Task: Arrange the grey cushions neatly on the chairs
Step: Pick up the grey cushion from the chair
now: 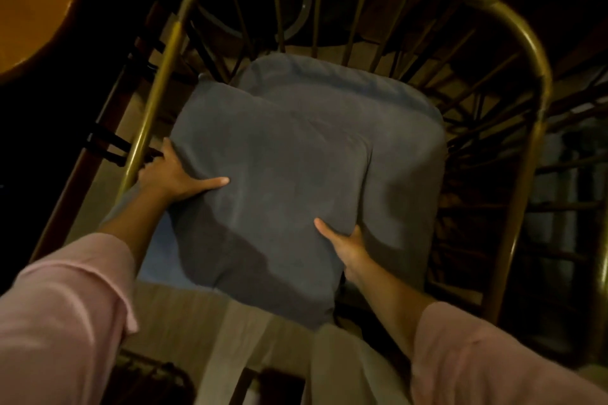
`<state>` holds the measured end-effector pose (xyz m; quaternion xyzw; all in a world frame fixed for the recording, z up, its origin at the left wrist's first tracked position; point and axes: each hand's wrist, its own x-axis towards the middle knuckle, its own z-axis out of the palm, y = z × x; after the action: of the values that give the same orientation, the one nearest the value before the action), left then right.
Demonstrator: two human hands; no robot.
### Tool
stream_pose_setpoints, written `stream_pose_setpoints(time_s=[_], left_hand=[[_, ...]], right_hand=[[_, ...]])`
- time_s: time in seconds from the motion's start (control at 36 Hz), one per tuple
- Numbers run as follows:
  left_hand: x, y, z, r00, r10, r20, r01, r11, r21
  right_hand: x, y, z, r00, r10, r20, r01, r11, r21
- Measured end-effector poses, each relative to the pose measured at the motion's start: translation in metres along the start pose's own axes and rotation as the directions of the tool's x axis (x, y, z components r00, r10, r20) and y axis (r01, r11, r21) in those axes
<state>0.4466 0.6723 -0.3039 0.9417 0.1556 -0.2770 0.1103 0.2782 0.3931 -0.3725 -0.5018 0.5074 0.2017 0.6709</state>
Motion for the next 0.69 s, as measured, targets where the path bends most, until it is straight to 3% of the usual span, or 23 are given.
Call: stream_pose_setpoints(time_s=[0.11,0.25,0.33,0.42,0.56,0.69], left_hand=[[0.018,-0.006,-0.002,0.996,-0.075,-0.052,0.057,0.958,-0.28],[0.006,0.003,-0.008,0.975,0.076,-0.207,-0.132,0.953,-0.274],[-0.003,0.01,-0.006,0.959,0.171,-0.227,-0.234,0.929,-0.286],[-0.013,0.021,0.01,0.95,0.171,-0.263,-0.262,0.894,-0.363],[-0.028,0.039,0.047,0.965,0.124,-0.233,-0.217,0.874,-0.434],[-0.045,0.03,0.093,0.999,0.037,-0.009,-0.037,0.917,-0.396]], right_hand=[[-0.012,0.001,-0.004,0.992,-0.127,0.008,0.127,0.991,-0.05],[-0.032,-0.015,-0.023,0.958,-0.276,0.074,0.281,0.957,-0.077],[-0.045,-0.024,-0.048,0.911,-0.409,0.058,0.413,0.908,-0.078],[-0.056,-0.035,-0.074,0.87,-0.482,0.099,0.492,0.863,-0.118],[-0.046,-0.046,-0.107,0.902,-0.41,0.132,0.431,0.865,-0.257],[-0.005,-0.016,-0.134,0.947,-0.236,0.216,0.305,0.869,-0.388]])
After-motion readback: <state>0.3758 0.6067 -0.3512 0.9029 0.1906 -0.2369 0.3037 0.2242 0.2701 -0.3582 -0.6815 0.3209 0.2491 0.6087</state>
